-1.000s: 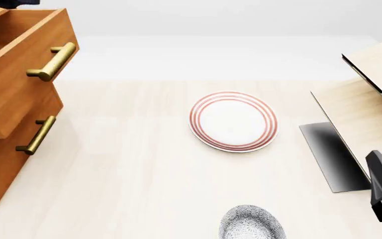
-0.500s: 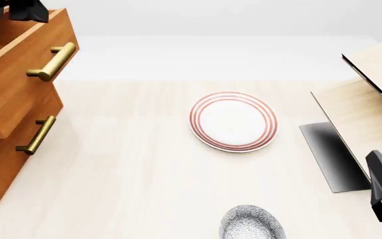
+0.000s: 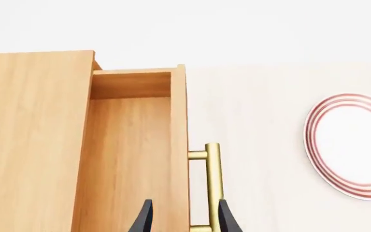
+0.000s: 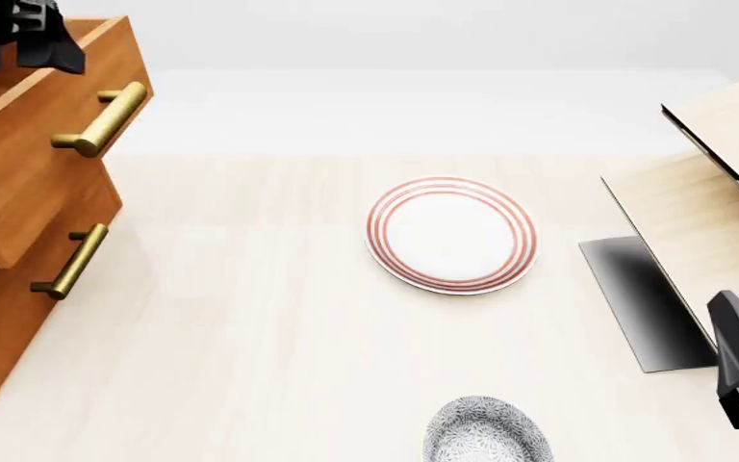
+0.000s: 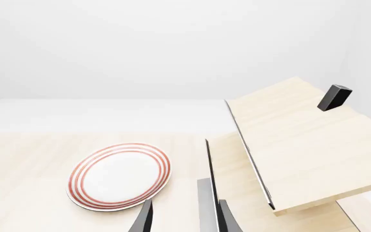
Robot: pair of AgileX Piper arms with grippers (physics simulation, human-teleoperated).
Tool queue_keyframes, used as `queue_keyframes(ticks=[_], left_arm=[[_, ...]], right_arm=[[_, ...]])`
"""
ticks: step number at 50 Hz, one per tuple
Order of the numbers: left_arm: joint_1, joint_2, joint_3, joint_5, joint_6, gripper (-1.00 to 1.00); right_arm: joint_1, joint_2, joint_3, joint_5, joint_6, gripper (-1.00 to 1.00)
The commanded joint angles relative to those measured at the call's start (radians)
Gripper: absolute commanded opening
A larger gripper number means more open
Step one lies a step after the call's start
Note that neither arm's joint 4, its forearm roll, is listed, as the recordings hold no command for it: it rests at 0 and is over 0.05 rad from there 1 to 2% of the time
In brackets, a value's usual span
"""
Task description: Open the top drawer of the cabinet and put the bowl in it.
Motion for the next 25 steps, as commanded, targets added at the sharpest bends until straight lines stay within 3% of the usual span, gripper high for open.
queue_keyframes(ticks=[1,25], left_arm=[[0.011,0.010,0.030,-0.019,-0.012,1.00],[0.003,0.027,0.092,-0.067,-0.024,1.00]], right_arm=[[-0.001,0.001,0.000,0.000,0.000,1.00],[0.000,0.001,0.000,0.000,0.000,1.00]])
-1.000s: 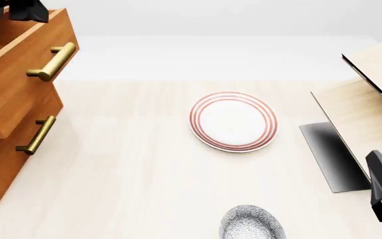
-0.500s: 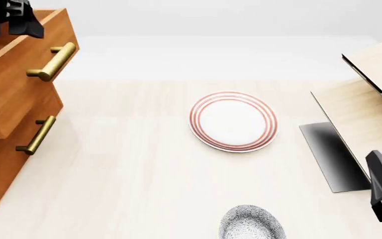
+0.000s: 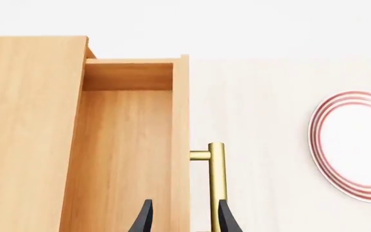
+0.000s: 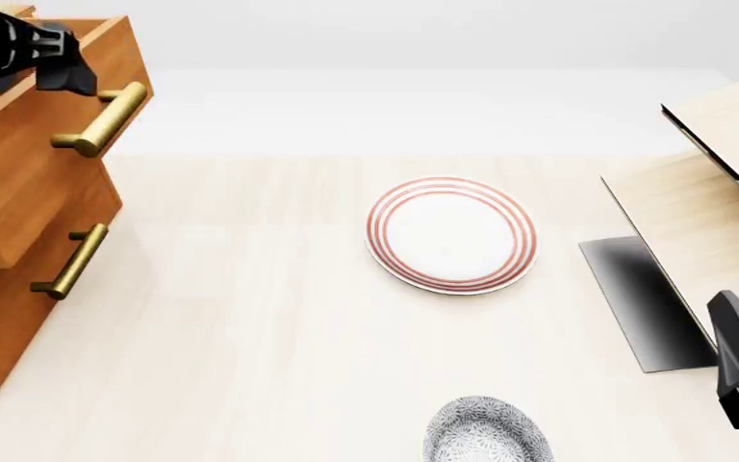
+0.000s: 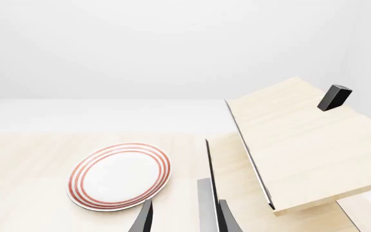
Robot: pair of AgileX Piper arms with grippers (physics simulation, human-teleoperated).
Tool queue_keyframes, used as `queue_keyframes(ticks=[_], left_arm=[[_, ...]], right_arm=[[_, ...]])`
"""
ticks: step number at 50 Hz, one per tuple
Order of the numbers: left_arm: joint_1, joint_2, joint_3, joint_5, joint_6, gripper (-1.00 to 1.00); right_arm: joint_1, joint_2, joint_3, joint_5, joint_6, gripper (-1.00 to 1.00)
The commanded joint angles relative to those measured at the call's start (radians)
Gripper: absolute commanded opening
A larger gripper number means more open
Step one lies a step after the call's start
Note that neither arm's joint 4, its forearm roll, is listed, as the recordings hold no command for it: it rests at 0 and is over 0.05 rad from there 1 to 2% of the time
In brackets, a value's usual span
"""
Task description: Open the top drawer of the cabinet and put the bowl in it.
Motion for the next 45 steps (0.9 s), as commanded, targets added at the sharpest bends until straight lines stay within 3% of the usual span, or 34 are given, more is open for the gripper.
queue_keyframes(ticks=[1,45], left_arm=[[-0.001,0.007,0.033,-0.023,0.002,1.00],[-0.129,0.049,0.018,-0.015,0.030,1.00]], right_arm=[[-0.001,0.001,0.000,0.000,0.000,1.00],[-0.001,0.001,0.000,0.000,0.001,1.00]])
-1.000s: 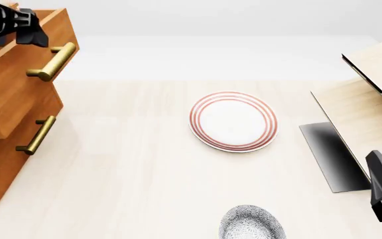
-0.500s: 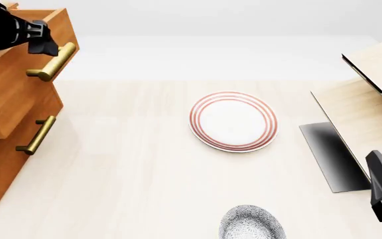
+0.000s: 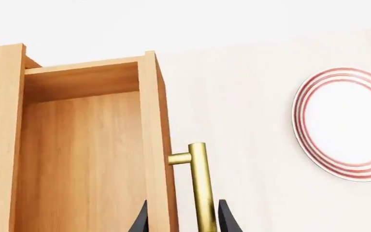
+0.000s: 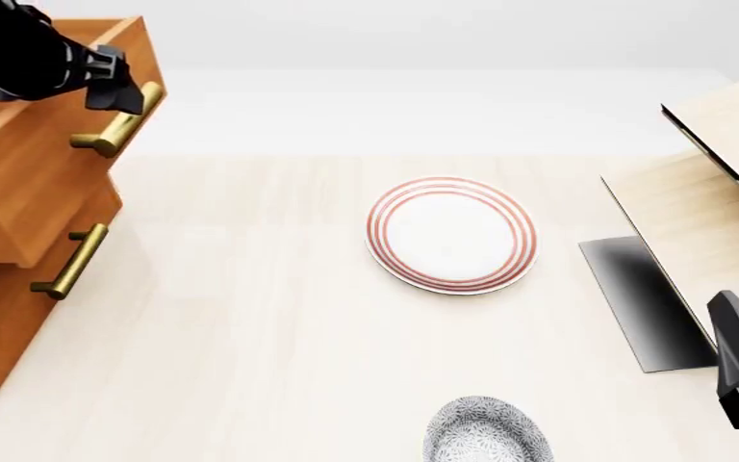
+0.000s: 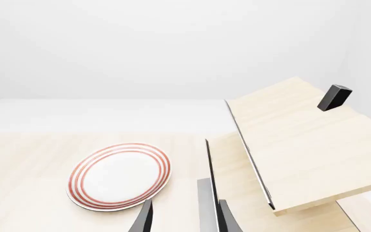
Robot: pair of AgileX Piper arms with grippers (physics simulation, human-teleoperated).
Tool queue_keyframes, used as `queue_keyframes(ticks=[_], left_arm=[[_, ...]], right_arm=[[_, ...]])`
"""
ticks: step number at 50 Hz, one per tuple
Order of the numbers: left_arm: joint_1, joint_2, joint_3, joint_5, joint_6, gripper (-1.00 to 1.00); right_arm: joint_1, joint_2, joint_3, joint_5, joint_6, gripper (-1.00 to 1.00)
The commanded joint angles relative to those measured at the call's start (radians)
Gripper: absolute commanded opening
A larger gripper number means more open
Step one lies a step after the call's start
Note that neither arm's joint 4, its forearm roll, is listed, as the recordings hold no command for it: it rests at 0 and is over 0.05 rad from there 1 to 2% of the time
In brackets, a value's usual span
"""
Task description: Open the top drawer of the cabinet and put the bowl in it.
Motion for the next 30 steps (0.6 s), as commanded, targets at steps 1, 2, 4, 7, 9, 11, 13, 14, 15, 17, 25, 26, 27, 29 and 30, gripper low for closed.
queue_keyframes(ticks=[1,2,4,7,9,11,13,14,15,17,25,26,27,29,30], left_arm=[[-0.031,0.009,0.001,0.002,0.013,1.00],[-0.031,0.009,0.002,0.003,0.017,1.00],[-0.043,0.012,-0.004,0.004,0.012,1.00],[-0.044,0.014,-0.005,0.005,0.016,1.00],[-0.046,0.014,-0.008,0.008,0.017,1.00],[-0.054,0.016,-0.012,0.010,0.014,1.00],[-0.057,0.015,-0.014,0.010,0.015,1.00],[-0.059,0.016,-0.014,0.010,0.017,1.00],[-0.060,0.016,-0.015,0.010,0.016,1.00],[-0.065,0.018,-0.015,0.009,0.020,1.00],[-0.085,0.024,-0.024,0.011,0.025,1.00],[-0.086,0.024,-0.025,0.011,0.025,1.00],[-0.089,0.026,-0.025,0.012,0.026,1.00],[-0.099,0.029,-0.030,0.013,0.022,1.00],[-0.101,0.030,-0.032,0.013,0.023,1.00]], right_arm=[[-0.001,0.001,0.000,0.000,0.001,1.00],[-0.001,0.001,0.000,0.000,0.000,1.00],[-0.001,0.001,0.000,0.000,0.001,1.00],[-0.001,0.001,0.000,0.000,0.001,1.00],[-0.001,0.001,0.000,0.000,0.001,1.00],[-0.001,0.001,0.000,0.000,0.000,1.00],[-0.001,0.001,0.000,0.000,0.000,1.00],[-0.001,0.001,0.000,0.000,0.000,1.00],[-0.001,0.001,0.000,0.000,0.000,1.00],[-0.001,0.000,0.000,0.000,0.000,1.00],[0.000,0.001,0.000,0.000,0.000,1.00],[-0.001,0.001,0.000,0.000,0.000,1.00],[-0.001,0.001,0.000,0.000,0.000,1.00],[-0.001,0.001,0.000,0.000,0.000,1.00],[-0.001,0.001,0.000,0.000,0.000,1.00]])
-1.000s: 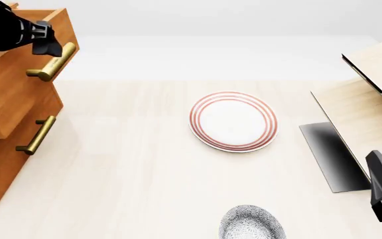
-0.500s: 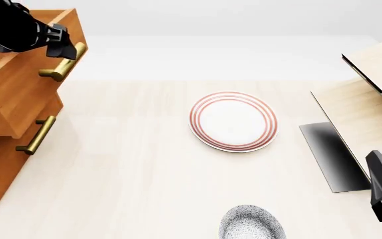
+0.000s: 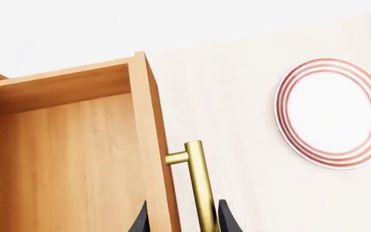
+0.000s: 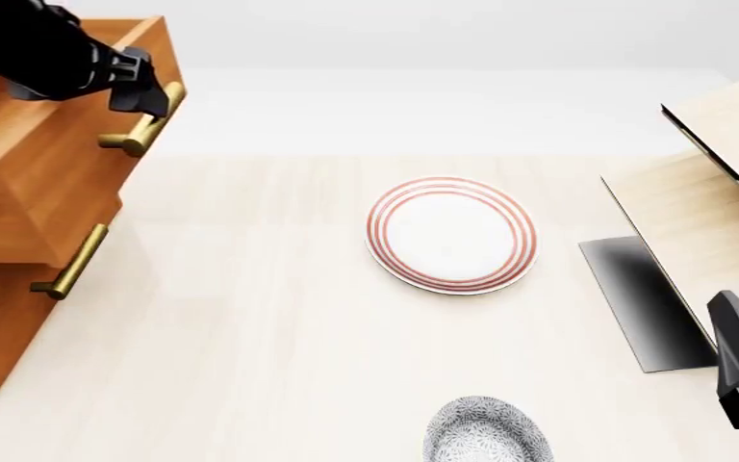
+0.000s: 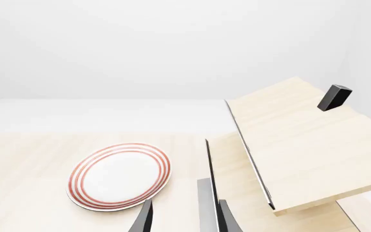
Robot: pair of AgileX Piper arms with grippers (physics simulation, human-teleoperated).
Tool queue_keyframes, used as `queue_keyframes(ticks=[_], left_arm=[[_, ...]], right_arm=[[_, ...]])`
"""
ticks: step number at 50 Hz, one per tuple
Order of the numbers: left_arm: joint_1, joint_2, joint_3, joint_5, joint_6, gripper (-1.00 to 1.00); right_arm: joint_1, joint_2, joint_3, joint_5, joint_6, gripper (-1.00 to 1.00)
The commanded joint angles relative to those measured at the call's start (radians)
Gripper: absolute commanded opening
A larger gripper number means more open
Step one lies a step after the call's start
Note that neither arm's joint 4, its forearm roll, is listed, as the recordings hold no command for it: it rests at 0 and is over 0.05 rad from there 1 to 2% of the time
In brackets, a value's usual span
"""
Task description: Open the top drawer of the cabinet and put the bowl in it.
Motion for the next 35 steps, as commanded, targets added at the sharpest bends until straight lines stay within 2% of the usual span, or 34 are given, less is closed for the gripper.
queue_keyframes(ticks=[1,35], left_arm=[[-0.044,0.017,-0.015,-0.001,0.011,1.00],[-0.109,0.011,-0.036,0.010,0.014,1.00]], right_arm=[[0.000,0.001,0.000,0.000,0.000,1.00],[-0.001,0.001,0.000,0.000,0.000,1.00]])
